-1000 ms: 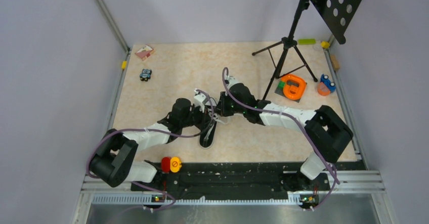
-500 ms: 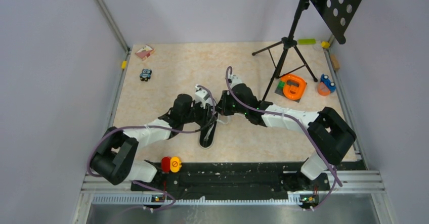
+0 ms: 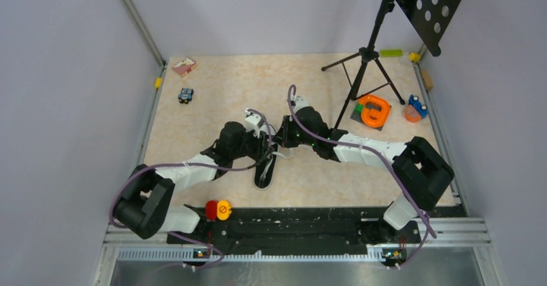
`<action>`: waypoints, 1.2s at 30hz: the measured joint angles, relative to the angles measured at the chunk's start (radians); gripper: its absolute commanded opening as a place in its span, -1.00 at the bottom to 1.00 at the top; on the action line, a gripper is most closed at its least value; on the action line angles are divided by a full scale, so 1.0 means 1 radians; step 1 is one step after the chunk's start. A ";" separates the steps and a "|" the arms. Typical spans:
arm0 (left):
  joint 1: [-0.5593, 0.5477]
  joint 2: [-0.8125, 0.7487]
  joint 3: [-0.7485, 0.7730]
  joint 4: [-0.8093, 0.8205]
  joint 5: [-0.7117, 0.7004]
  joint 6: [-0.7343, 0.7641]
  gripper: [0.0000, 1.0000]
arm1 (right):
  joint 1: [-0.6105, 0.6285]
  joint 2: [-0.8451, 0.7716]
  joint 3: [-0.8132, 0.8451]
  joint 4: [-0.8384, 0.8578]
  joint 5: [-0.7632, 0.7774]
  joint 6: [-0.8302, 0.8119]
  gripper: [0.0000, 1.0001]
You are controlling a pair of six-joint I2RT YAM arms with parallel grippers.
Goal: Tie the shoes
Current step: Wrap the shoelace around the shoelace.
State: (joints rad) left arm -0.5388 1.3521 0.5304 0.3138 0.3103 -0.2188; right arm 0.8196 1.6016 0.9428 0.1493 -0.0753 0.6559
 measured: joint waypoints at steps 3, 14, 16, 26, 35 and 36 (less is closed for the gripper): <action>0.000 -0.024 -0.010 0.000 -0.015 -0.005 -0.54 | 0.000 0.000 0.000 0.000 0.000 0.000 -1.00; 0.001 -0.073 -0.023 -0.025 -0.013 -0.047 -0.16 | 0.000 0.000 0.002 0.000 -0.003 0.000 -1.00; 0.001 -0.073 -0.024 -0.032 -0.011 -0.049 -0.15 | 0.000 0.000 0.002 0.000 -0.005 0.001 -1.00; 0.001 -0.134 -0.054 -0.109 -0.037 -0.053 -0.24 | 0.000 0.000 0.005 0.000 -0.009 0.003 -1.00; 0.003 -0.277 -0.153 -0.062 -0.102 -0.096 0.43 | 0.000 0.000 0.010 0.003 -0.019 0.003 -1.00; 0.003 -0.277 -0.158 -0.051 -0.103 -0.097 0.43 | 0.000 0.000 0.010 0.003 -0.020 0.003 -1.00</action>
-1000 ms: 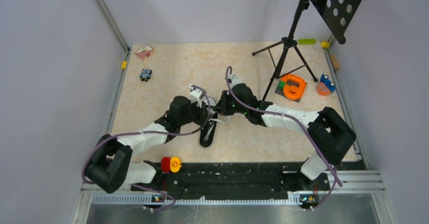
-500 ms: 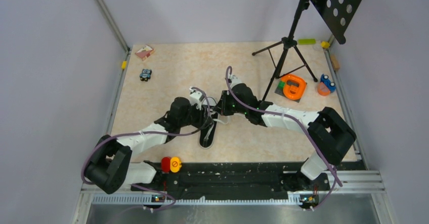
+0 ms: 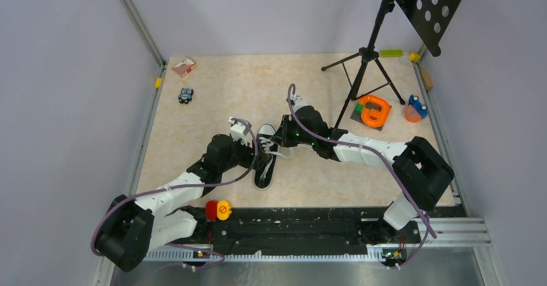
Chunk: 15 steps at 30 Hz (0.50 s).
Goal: Tie the shoes
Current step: Wrap the shoelace around the shoelace.
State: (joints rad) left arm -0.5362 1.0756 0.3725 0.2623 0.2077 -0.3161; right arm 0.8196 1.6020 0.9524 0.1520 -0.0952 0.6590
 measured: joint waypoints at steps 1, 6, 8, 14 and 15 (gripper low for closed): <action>0.000 0.001 -0.004 0.007 0.000 0.000 0.42 | 0.000 0.000 0.000 0.000 0.000 0.000 -1.00; 0.000 0.043 -0.003 0.058 -0.010 0.000 0.30 | 0.000 0.002 0.011 0.000 -0.003 0.000 -1.00; 0.000 0.076 0.000 0.070 -0.011 0.001 0.26 | 0.000 0.002 0.013 0.006 -0.004 0.000 -1.00; 0.001 0.157 0.030 0.099 -0.003 0.006 0.05 | 0.000 0.004 0.013 0.008 -0.005 0.001 -1.00; 0.001 0.167 0.036 0.107 0.000 0.012 0.02 | 0.000 0.004 0.013 0.008 -0.006 0.001 -1.00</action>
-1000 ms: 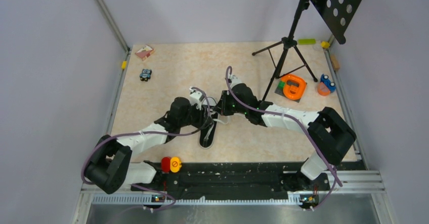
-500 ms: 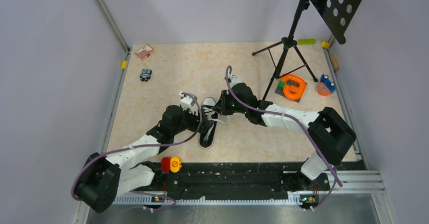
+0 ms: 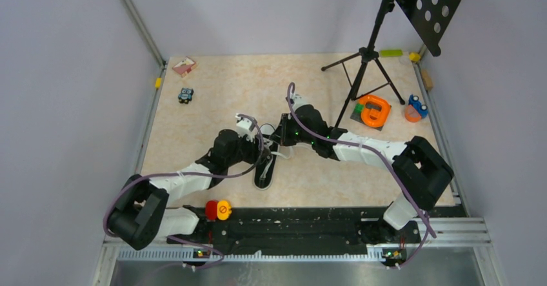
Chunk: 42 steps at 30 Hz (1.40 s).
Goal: Tie the shoes
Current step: Wrap the shoelace around the shoelace.
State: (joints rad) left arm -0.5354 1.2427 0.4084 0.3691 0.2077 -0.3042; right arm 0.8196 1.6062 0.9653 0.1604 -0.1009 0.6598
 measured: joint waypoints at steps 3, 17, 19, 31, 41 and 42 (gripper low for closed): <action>0.001 0.019 0.014 0.016 0.016 0.016 -0.07 | 0.000 0.000 0.002 -0.002 -0.002 0.000 -1.00; 0.001 0.060 0.018 0.087 0.064 0.024 -0.17 | 0.000 0.006 0.013 -0.003 -0.007 0.007 -1.00; 0.001 0.079 0.023 0.086 0.064 0.030 -0.23 | 0.000 0.008 0.013 -0.003 -0.008 0.008 -1.00; 0.003 0.095 0.045 0.095 0.065 0.042 -0.36 | 0.000 0.009 0.026 -0.003 -0.016 0.014 -1.00; 0.004 0.095 0.045 0.102 0.063 0.045 -1.00 | 0.000 0.009 0.026 -0.003 -0.018 0.015 -1.00; 0.004 0.095 0.045 0.102 0.063 0.045 -1.00 | 0.000 0.009 0.026 -0.003 -0.018 0.015 -1.00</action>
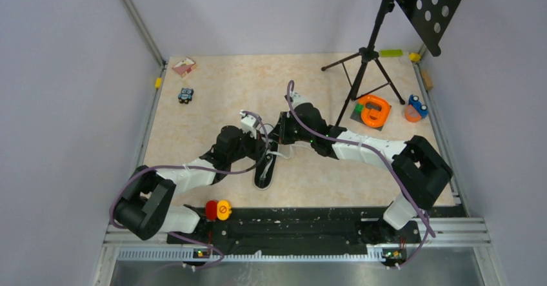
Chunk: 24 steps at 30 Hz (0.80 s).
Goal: Tie the shoes
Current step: Wrap the shoelace around the shoelace.
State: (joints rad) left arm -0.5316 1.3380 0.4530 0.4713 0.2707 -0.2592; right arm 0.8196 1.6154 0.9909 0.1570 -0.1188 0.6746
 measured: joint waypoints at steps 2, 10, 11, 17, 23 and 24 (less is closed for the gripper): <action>0.000 0.000 0.000 0.000 0.000 0.000 -1.00 | 0.000 0.000 0.000 0.000 0.000 0.000 -1.00; 0.000 0.000 -0.002 0.012 0.002 -0.002 -1.00 | 0.000 0.000 0.001 -0.006 0.001 0.005 -0.17; 0.000 0.000 -0.005 0.022 0.002 -0.004 -1.00 | 0.000 0.000 0.006 -0.018 0.003 0.003 -0.09; 0.000 0.000 -0.030 0.059 0.007 -0.007 -1.00 | -0.004 -0.038 0.013 -0.103 0.060 -0.020 0.14; 0.001 0.000 -0.037 0.074 0.024 -0.011 -1.00 | -0.062 -0.268 -0.051 -0.190 0.190 -0.030 0.22; 0.001 0.000 -0.037 0.077 0.027 -0.012 -1.00 | -0.079 -0.324 -0.079 -0.204 0.220 -0.029 0.22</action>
State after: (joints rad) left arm -0.5304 1.3380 0.4160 0.5480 0.2981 -0.2710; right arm 0.7410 1.2911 0.9123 -0.0467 0.1009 0.6460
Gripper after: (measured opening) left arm 0.012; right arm 0.612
